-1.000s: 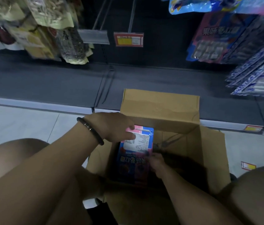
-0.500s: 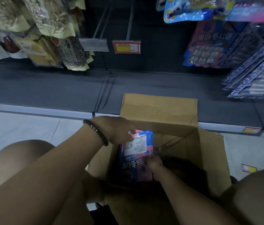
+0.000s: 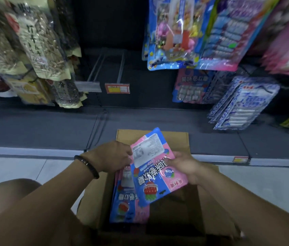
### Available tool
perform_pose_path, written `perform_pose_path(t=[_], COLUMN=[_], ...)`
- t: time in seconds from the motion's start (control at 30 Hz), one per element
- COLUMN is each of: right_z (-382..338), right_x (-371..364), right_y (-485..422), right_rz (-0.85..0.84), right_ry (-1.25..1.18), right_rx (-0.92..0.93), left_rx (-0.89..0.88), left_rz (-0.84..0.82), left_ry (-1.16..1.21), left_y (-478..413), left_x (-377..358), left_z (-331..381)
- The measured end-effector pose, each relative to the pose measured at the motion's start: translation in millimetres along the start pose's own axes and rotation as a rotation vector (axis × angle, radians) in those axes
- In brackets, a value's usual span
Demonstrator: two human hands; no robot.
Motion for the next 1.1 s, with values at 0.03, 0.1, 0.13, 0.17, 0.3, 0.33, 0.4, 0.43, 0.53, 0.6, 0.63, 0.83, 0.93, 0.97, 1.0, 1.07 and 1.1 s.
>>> perform_pose_path(t=[0.03, 0.1, 0.13, 0.17, 0.3, 0.33, 0.4, 0.43, 0.53, 0.6, 0.63, 0.83, 0.93, 0.97, 1.0, 1.07, 1.1], right_z=[-17, -44, -53, -59, -80, -86, -100, -106, -110, -108, -107, -103, -65, -47, -32, -25, -27], right_x=[8, 23, 30, 36, 45, 46, 45, 42, 26, 10, 1, 34, 75, 75, 67, 33, 20], right_y=[10, 31, 39, 47, 73, 74, 76, 77, 78, 81, 82, 71, 51, 44, 36, 38, 38], right_rz=[-0.029, -0.042, -0.026, -0.006, 0.092, 0.126, 0.219, 0.278, 0.408, 0.357, 0.296, 0.442, 0.621, 0.575, 0.483, 0.208, 0.119], right_ry=[-0.033, -0.083, -0.086, -0.078, 0.043, 0.067, 0.145, 0.229, 0.528, 0.574, 0.591, 0.532, 0.082, -0.175, -0.373, -0.498, -0.552], right_rx=[0.020, 0.065, 0.101, 0.142, 0.258, 0.279, 0.374, 0.443, 0.584, 0.665, 0.692, 0.545, 0.239, 0.139, 0.053, -0.025, -0.006], left_rx=[0.009, 0.002, -0.010, -0.040, -0.082, -0.056, -0.039, -0.040, -0.033, -0.048, -0.052, 0.011, 0.043, 0.037, 0.021, -0.003, -0.012], left_rz=[0.060, 0.173, 0.228, 0.291, 0.353, 0.280, 0.172, 0.169, 0.217, 0.246, 0.279, 0.419, 0.454, 0.480, 0.502, 0.521, 0.500], left_ry=[0.052, 0.187, 0.231, 0.263, 0.578, 0.792, 1.127, 1.214, 1.453, 1.583, 1.644, 1.743, 1.767, 1.772, 1.773, 1.777, 1.773], left_y=[-3, -6, -6, -7, -21, -27, -36, -38, -46, -48, -49, -55, -51, -48, -46, -42, -42], left_x=[6, 16, 21, 25, 25, 18, 5, 4, 2, 2, 3, -1, 1, 3, 4, 6, 5], left_z=[2, 10, 16, 22, 42, 47, 63, 71, 82, 84, 82, 55, 51, 51, 51, 51, 52])
Point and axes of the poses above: each hand's wrist, its own y-axis away from the middle knuckle, its own x-axis out of the back of the hand, z = x × y, the point moved 8 cm from there along -y, towards the middle knuckle, and after that the axes turned 3 degrees about y, right-handed, at the moved point
